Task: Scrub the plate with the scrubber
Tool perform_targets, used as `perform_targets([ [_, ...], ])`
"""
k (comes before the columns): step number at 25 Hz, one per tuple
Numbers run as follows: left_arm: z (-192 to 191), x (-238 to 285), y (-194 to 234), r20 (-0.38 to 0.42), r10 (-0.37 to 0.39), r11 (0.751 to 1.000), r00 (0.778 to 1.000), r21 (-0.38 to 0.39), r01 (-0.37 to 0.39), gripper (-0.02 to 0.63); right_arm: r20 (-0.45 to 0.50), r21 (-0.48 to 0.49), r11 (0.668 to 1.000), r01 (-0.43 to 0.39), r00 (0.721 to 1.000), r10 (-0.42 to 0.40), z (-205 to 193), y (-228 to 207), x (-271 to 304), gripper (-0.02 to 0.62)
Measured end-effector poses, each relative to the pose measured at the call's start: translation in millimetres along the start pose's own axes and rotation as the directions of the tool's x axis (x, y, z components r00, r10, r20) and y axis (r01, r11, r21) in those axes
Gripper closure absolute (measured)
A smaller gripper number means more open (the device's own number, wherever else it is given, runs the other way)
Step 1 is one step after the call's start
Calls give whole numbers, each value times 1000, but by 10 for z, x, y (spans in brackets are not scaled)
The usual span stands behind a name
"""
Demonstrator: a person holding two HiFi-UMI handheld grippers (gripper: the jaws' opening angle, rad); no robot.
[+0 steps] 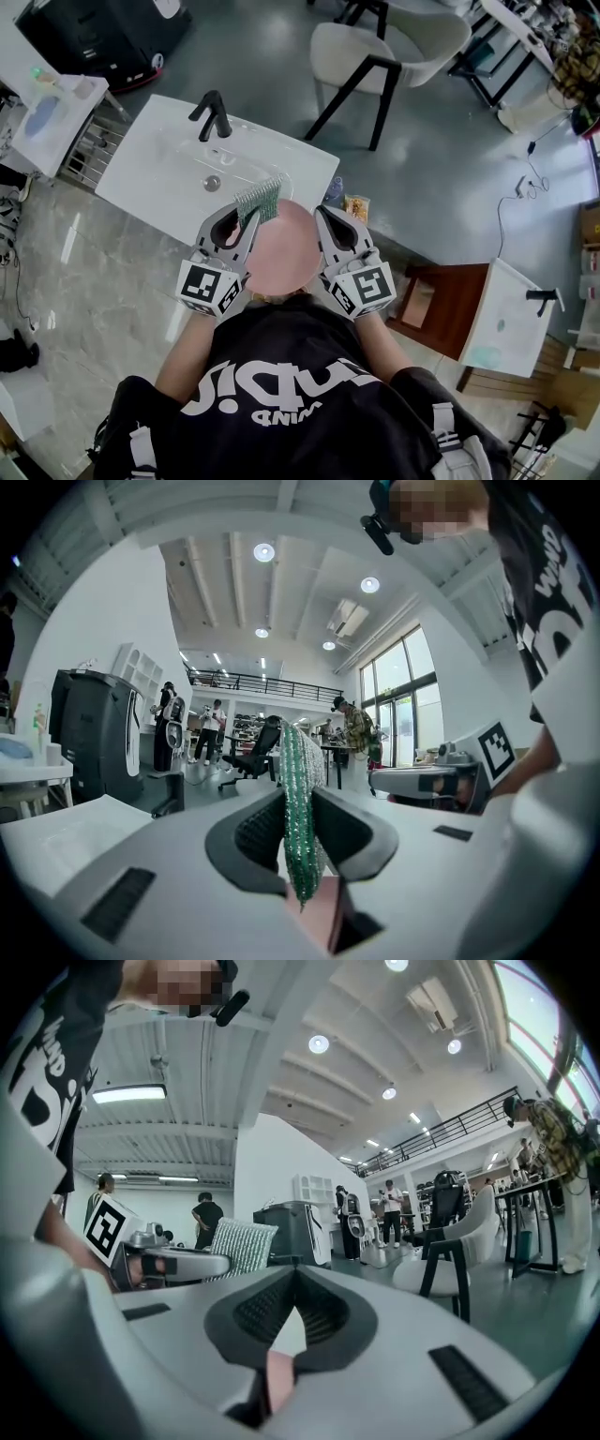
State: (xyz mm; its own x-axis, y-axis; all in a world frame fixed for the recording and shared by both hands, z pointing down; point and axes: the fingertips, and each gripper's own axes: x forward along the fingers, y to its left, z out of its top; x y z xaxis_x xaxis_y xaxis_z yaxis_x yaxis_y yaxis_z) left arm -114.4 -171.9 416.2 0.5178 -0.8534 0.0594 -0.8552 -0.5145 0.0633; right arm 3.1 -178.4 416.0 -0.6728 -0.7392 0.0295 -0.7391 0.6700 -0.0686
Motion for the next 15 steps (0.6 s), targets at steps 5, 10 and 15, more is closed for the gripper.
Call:
perform_targets([
  [5, -3, 8, -6, -1, 5, 1000, 1000, 1, -5, 511, 15, -13, 999, 36, 999, -36, 33, -50, -16, 577],
  [10, -4, 2, 9, -5, 17, 1000, 1000, -5, -17, 509, 18, -4, 1000, 31, 999, -31, 50, -41, -14, 577],
  [15, -15, -7, 30, -5, 27, 999, 1000, -20, -27, 509, 20, -2, 999, 33, 999, -33, 42, -38, -23, 577],
])
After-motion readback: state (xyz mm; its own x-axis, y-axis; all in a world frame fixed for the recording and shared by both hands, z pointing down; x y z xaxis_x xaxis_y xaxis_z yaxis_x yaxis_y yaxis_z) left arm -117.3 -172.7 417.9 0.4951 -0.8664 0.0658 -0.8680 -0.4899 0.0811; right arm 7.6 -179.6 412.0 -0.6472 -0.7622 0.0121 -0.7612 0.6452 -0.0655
